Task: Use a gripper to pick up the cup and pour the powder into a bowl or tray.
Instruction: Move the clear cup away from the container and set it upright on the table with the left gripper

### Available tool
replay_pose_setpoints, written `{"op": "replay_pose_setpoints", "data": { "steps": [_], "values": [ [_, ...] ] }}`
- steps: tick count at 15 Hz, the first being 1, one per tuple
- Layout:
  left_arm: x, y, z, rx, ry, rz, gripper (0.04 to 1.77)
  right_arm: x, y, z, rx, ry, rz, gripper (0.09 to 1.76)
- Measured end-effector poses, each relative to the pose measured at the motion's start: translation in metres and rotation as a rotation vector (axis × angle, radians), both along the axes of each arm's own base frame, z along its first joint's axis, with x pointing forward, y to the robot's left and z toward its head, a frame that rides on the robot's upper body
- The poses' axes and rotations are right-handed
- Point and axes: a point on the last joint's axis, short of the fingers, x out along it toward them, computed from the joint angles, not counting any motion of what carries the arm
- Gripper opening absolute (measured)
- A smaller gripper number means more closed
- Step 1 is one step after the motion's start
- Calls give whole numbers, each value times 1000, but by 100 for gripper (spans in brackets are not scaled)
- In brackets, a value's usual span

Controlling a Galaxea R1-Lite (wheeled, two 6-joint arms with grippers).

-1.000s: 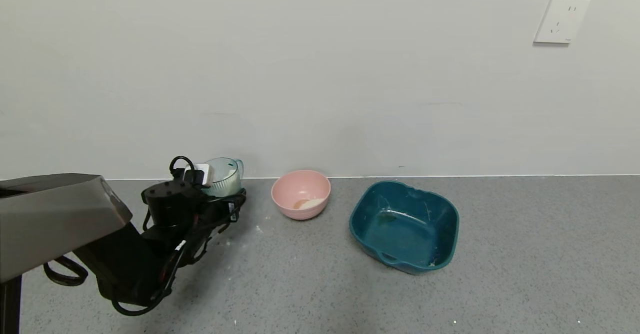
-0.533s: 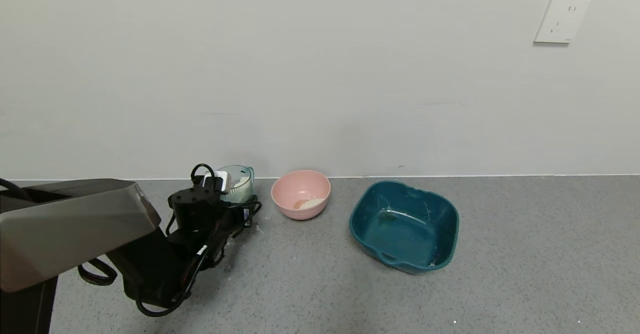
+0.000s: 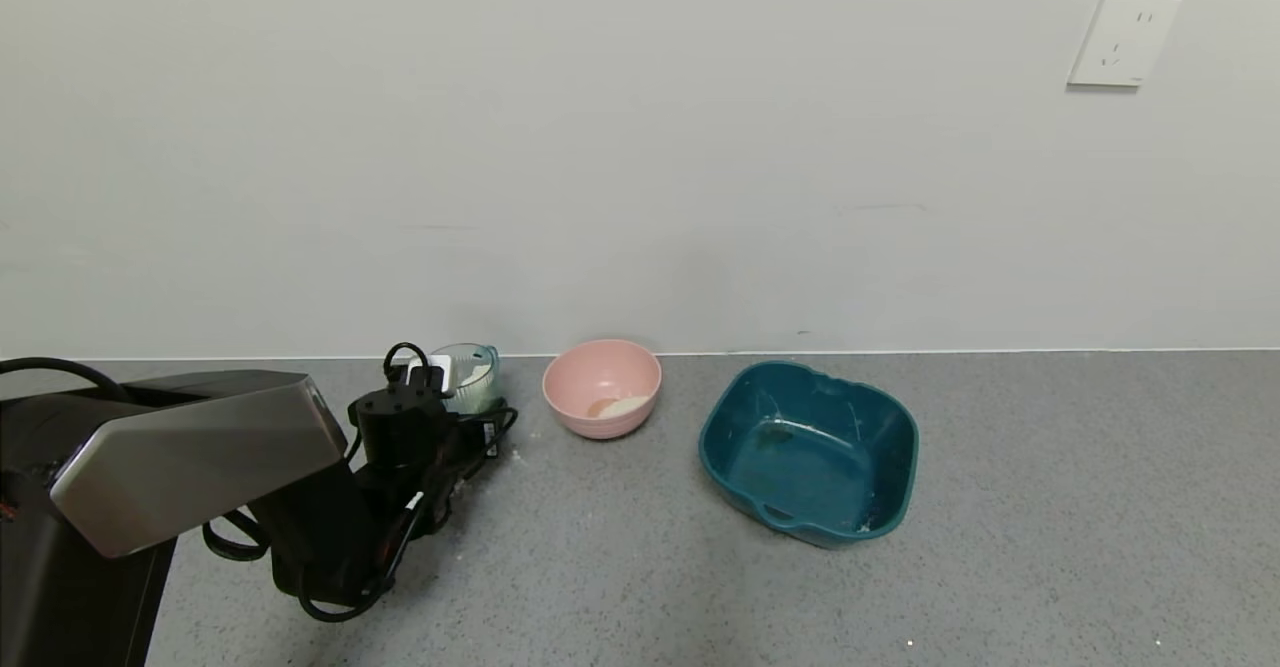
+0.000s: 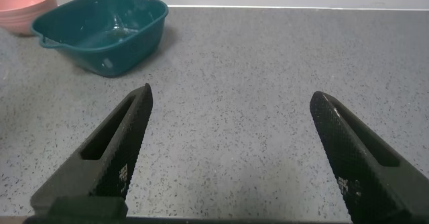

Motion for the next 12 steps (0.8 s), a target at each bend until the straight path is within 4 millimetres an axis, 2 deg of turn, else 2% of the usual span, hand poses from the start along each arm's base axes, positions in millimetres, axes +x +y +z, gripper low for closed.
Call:
{"op": "replay_pose_setpoints", "data": {
  "steps": [5, 8, 12],
  "values": [
    [6, 9, 0, -5, -10, 19, 126, 0, 0, 0, 0, 0, 0, 171],
    [4, 10, -2, -3, 8, 19, 141, 0, 0, 0, 0, 0, 0, 171],
    [2, 8, -2, -5, 11, 11, 153, 0, 0, 0, 0, 0, 0, 171]
  ]
}}
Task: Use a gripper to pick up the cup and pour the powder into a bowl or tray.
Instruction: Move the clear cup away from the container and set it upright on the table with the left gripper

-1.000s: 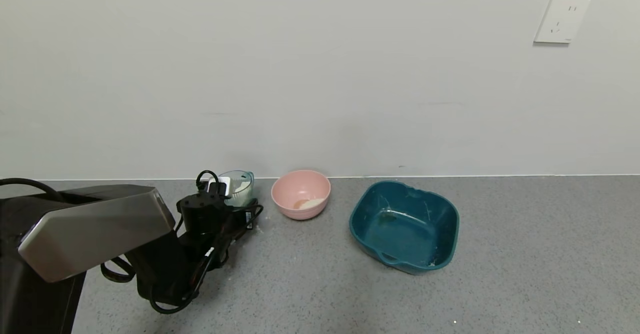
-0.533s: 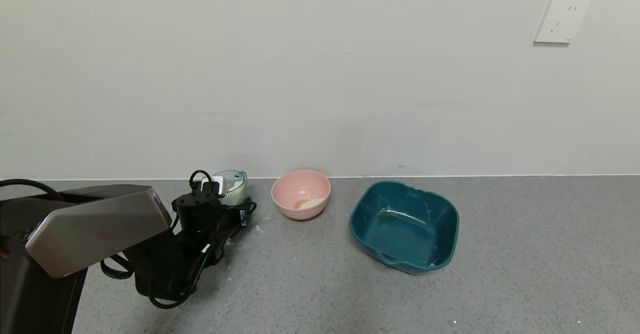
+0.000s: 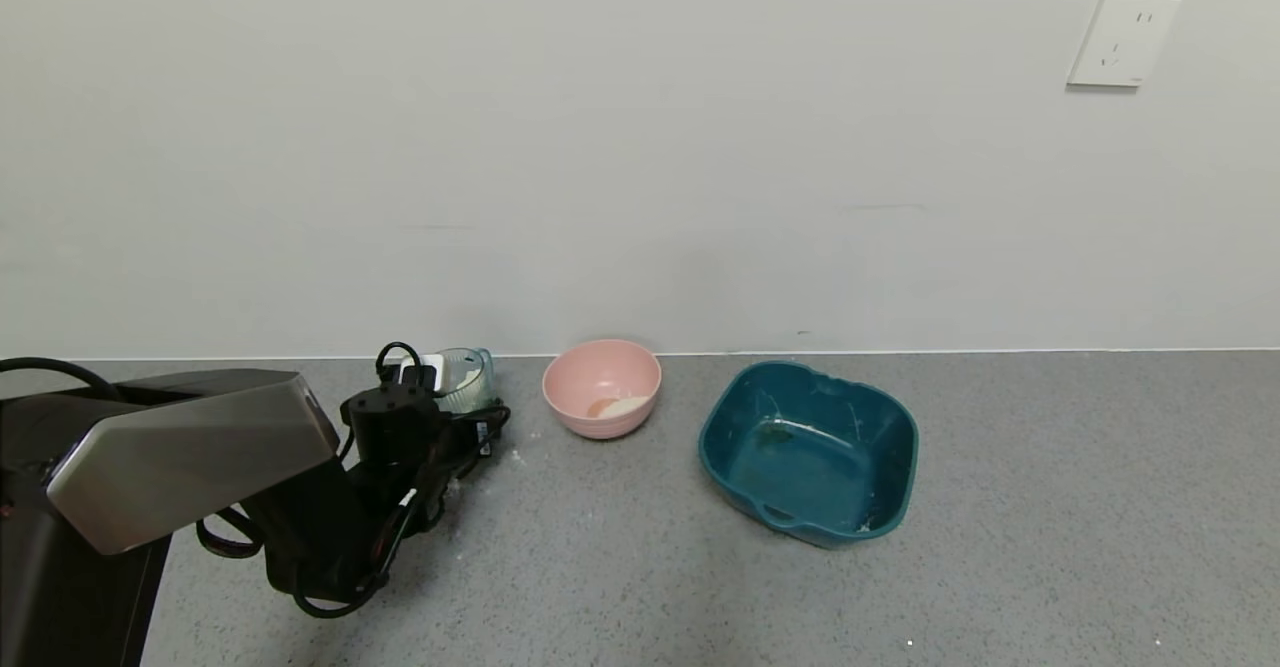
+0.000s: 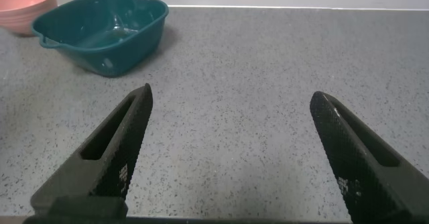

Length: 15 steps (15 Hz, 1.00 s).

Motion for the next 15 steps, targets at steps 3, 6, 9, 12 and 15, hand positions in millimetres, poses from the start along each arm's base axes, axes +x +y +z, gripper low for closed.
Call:
{"op": "replay_pose_setpoints", "data": {
  "steps": [3, 6, 9, 12, 15],
  "values": [
    [-2, 0, 1, 1, 5, -1, 159, 0, 0, 0, 0, 0, 0, 171],
    [-7, 0, 4, 6, 53, -4, 163, 0, 0, 0, 0, 0, 0, 171],
    [-18, -1, 19, 10, 80, -14, 166, 0, 0, 0, 0, 0, 0, 171],
    [-36, -8, 43, 9, 58, -43, 167, 0, 0, 0, 0, 0, 0, 171],
    [-56, -8, 71, 15, 64, -56, 169, 0, 0, 0, 0, 0, 0, 171]
  ]
}}
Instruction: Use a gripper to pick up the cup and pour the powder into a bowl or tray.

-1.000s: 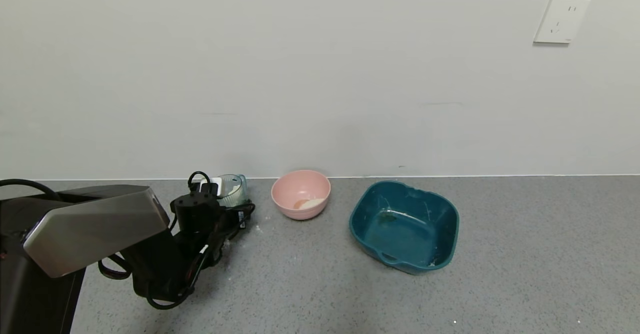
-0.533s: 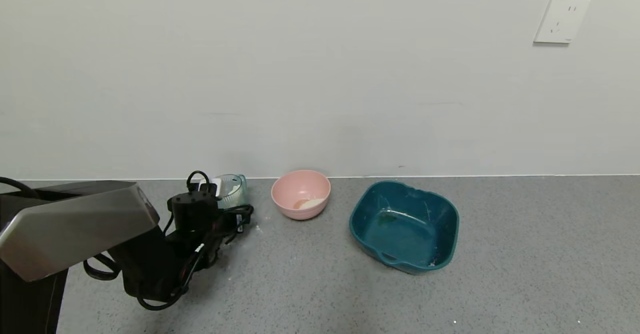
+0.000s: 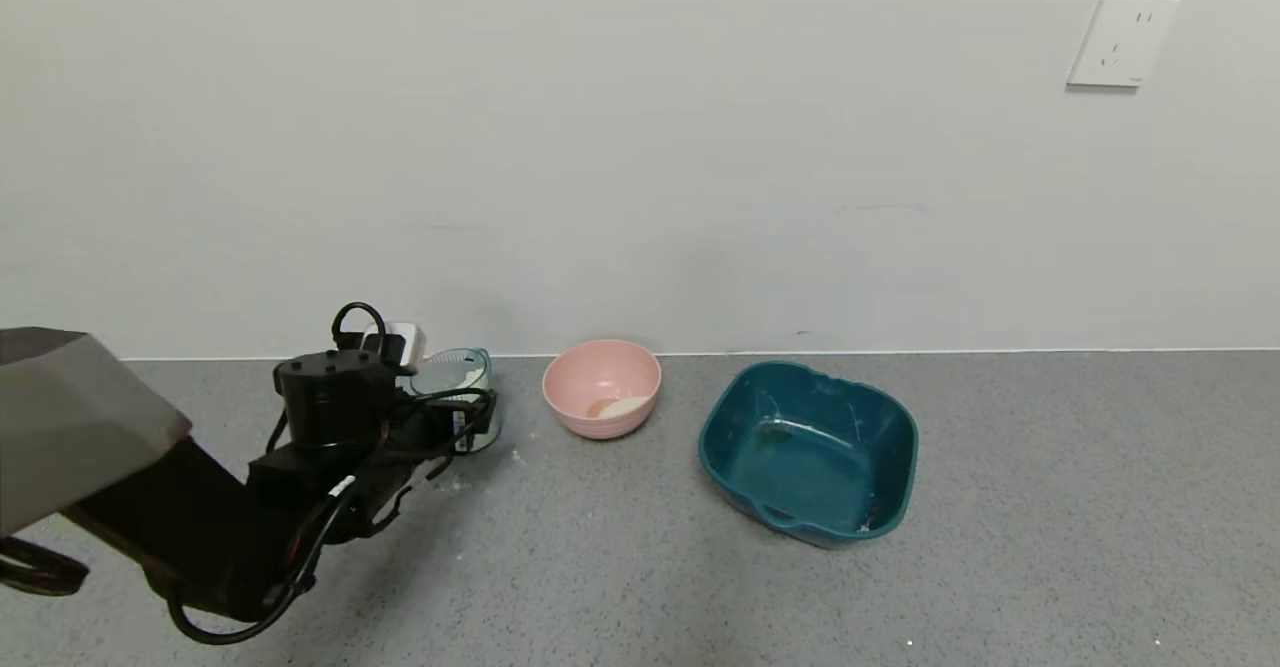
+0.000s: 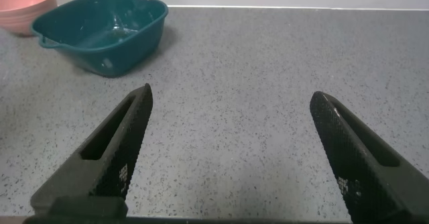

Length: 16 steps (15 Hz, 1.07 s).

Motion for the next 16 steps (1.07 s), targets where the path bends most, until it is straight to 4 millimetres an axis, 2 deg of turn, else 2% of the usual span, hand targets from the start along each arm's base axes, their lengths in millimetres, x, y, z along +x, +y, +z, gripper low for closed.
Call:
{"op": "replay_pose_setpoints", "data": {
  "steps": [2, 5, 10, 13, 16],
  "values": [
    [-15, 3, 26, -6, -4, -14, 169, 0, 0, 0, 0, 0, 0, 171],
    [-47, 10, 71, -20, -17, -62, 170, 0, 0, 0, 0, 0, 0, 171],
    [-124, 24, 144, -41, -48, -143, 170, 0, 0, 0, 0, 0, 0, 171],
    [-176, 32, 167, -36, -56, -174, 171, 0, 0, 0, 0, 0, 0, 171],
    [-225, 40, 177, -30, -90, -178, 171, 0, 0, 0, 0, 0, 0, 171]
  ]
}}
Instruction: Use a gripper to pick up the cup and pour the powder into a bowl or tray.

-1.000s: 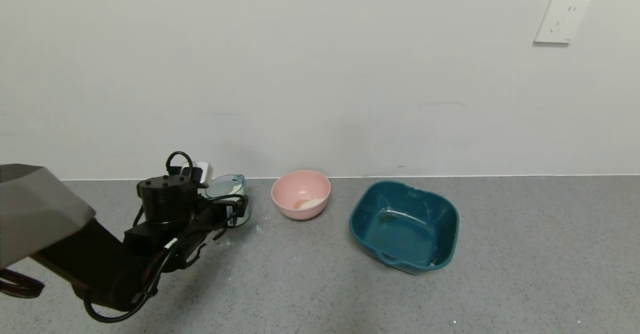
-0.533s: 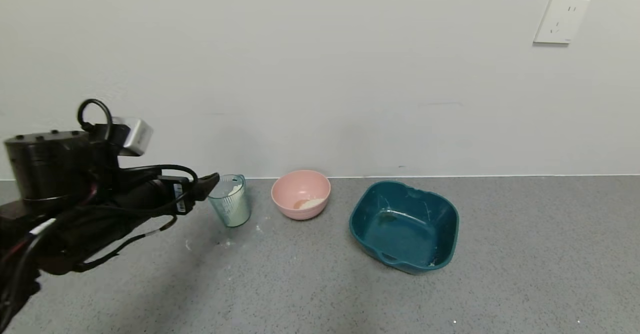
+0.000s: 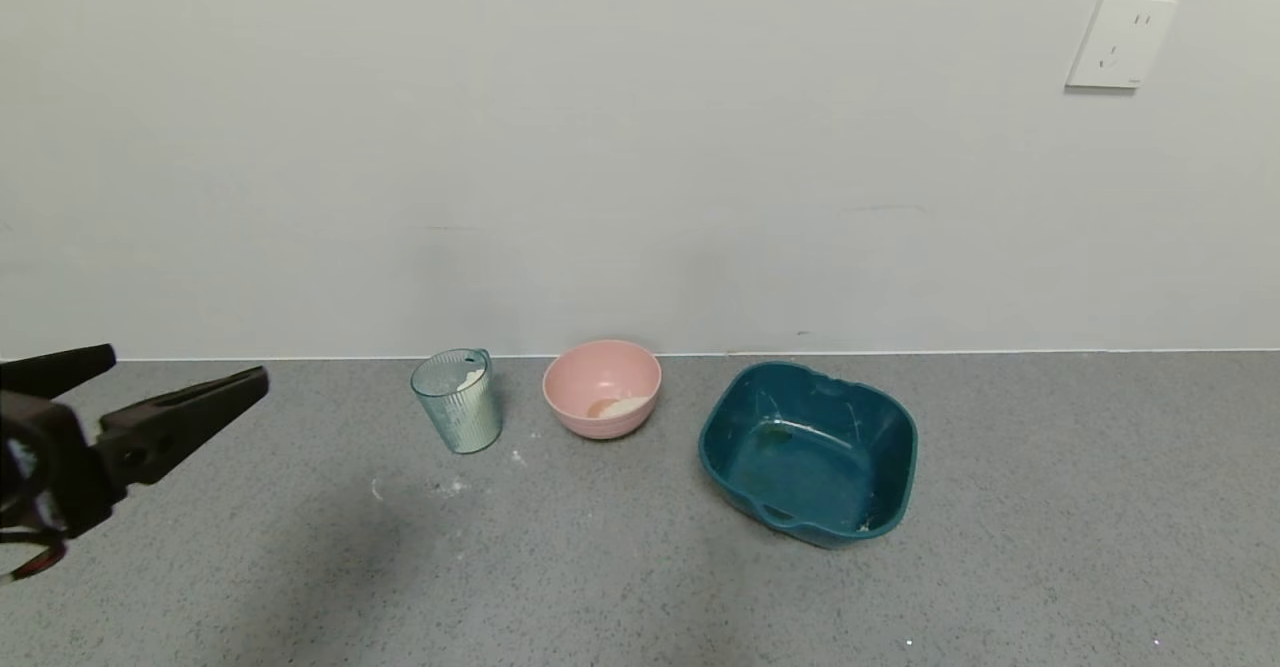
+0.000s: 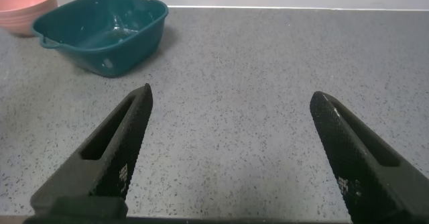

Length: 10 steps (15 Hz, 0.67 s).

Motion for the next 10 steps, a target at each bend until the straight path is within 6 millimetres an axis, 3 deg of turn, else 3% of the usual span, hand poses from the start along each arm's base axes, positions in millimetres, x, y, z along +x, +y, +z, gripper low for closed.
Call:
{"op": "replay_pose_setpoints", "data": {
  "steps": [6, 10],
  "values": [
    [-102, 18, -4, 38, -68, 32, 171, 0, 0, 0, 0, 0, 0, 171],
    [-150, 28, -6, 47, -198, 193, 171, 0, 0, 0, 0, 0, 0, 171]
  ]
}}
